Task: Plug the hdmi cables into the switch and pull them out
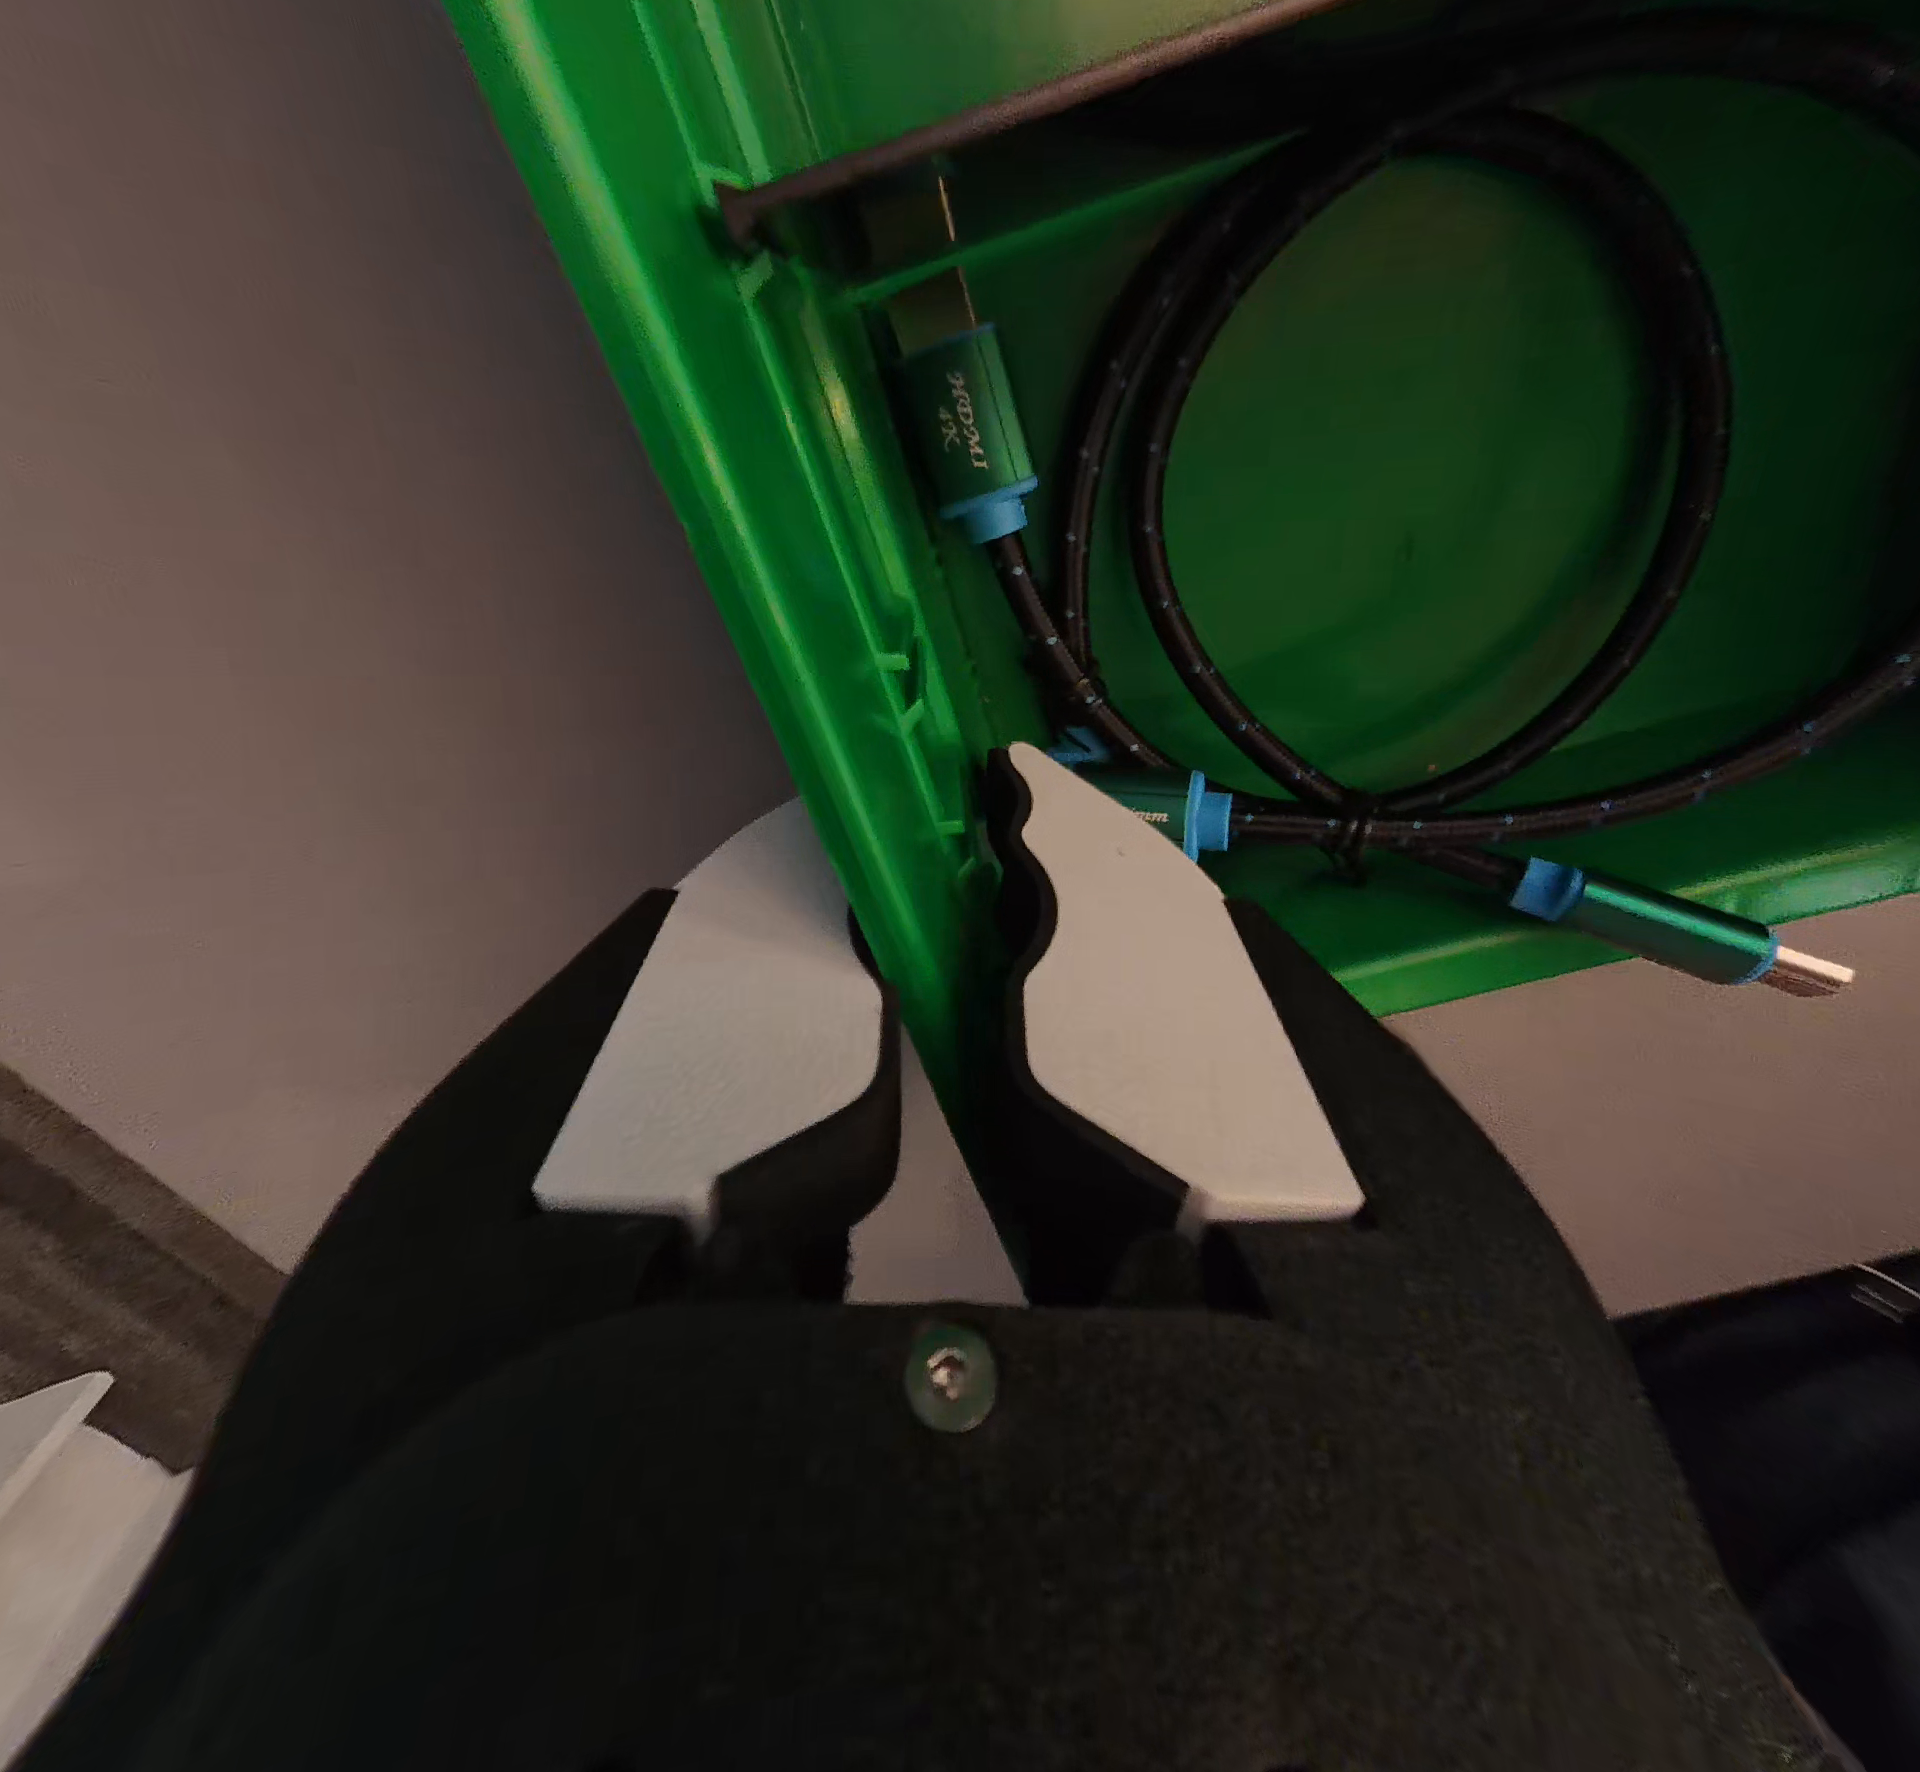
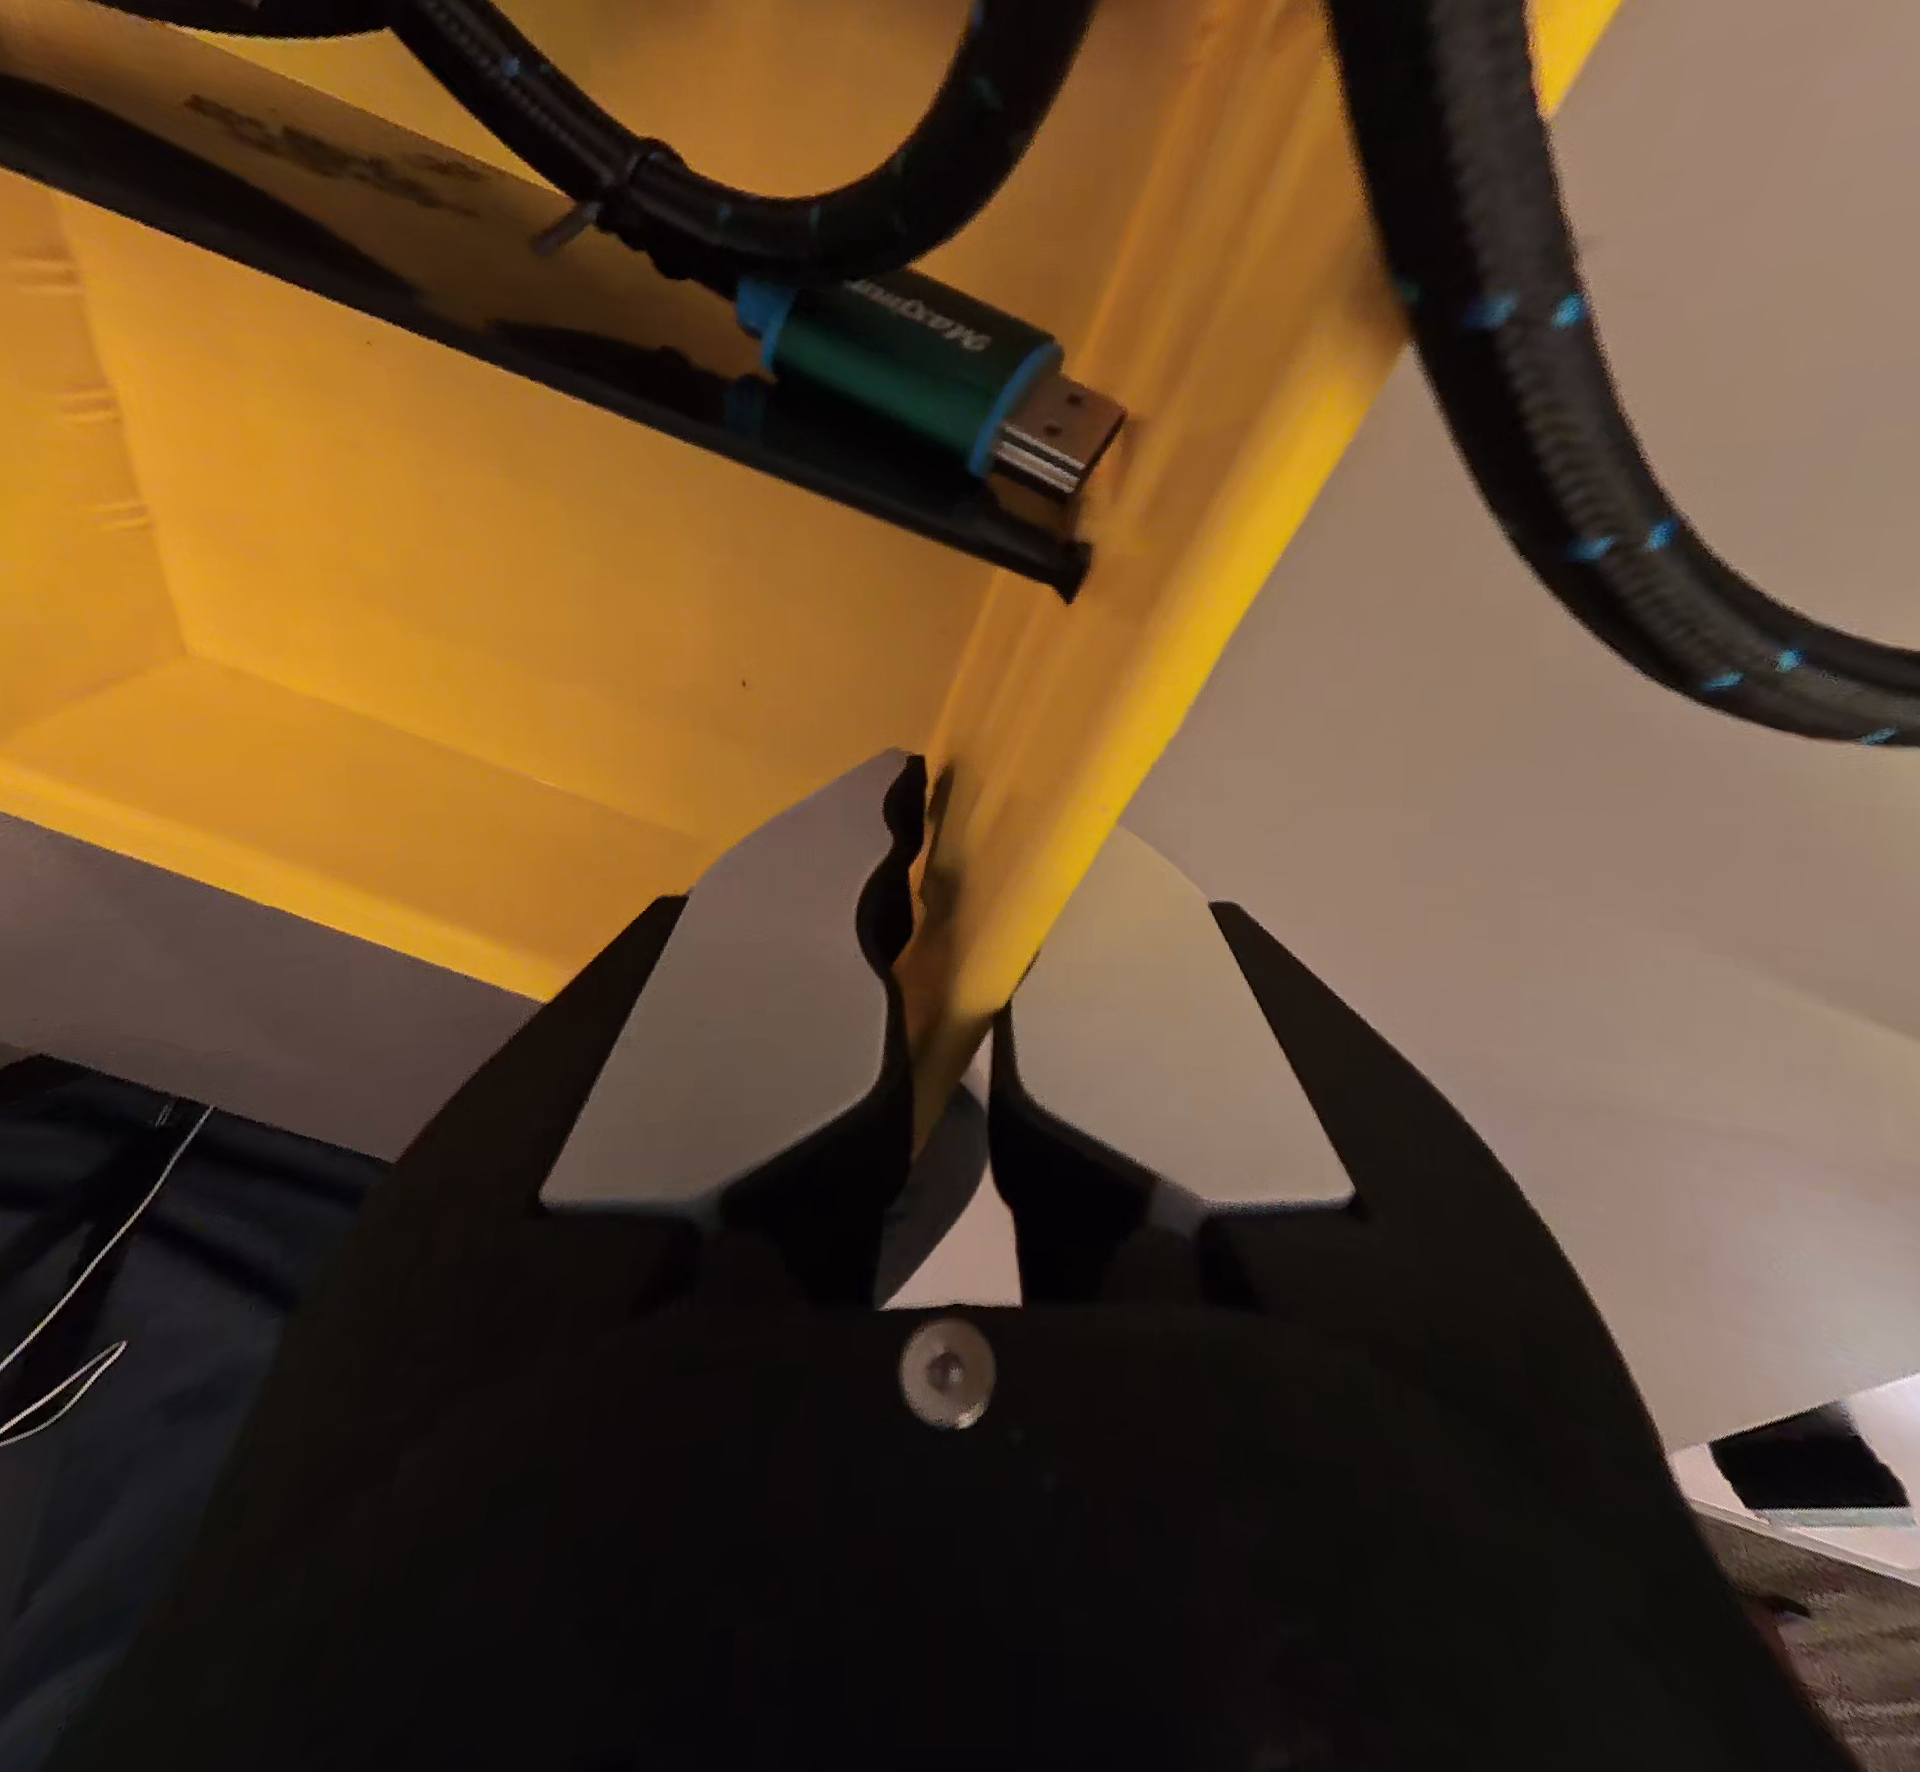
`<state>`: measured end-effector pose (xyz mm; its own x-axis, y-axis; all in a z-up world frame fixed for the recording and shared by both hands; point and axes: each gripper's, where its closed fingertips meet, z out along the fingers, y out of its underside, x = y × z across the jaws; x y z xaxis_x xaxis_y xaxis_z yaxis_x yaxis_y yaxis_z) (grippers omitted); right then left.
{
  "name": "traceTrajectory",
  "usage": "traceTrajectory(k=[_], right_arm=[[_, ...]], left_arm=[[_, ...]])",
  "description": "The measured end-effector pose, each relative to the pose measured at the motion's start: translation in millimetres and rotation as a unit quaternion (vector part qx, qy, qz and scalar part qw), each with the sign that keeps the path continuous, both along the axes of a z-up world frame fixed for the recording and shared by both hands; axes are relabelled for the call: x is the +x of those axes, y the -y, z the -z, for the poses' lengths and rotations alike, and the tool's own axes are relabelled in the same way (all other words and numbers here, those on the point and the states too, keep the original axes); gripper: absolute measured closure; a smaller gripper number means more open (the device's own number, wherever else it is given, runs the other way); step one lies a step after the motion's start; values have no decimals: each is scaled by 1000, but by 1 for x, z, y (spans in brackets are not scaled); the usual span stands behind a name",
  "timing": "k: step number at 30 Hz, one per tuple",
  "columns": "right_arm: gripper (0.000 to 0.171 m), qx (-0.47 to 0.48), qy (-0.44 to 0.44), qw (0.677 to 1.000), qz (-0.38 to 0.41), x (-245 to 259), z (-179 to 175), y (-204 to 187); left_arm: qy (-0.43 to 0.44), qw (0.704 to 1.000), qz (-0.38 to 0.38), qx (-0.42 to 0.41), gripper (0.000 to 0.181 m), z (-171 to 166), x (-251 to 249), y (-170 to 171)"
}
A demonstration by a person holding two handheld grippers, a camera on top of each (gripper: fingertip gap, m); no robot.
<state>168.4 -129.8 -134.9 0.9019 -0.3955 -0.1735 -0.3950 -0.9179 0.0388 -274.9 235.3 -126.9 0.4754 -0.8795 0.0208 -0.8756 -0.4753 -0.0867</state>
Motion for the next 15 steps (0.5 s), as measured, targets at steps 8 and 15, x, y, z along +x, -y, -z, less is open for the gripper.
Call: traceTrajectory(k=[8,15], right_arm=[[154,-42,-2,998,-53,-31,-2,-4],[153,27,-10,997,-68,-30,-24,-9]], left_arm=[[-46,998,51,15,159,-3,36,42],[89,967,40,233,150,-85,72,-1]])
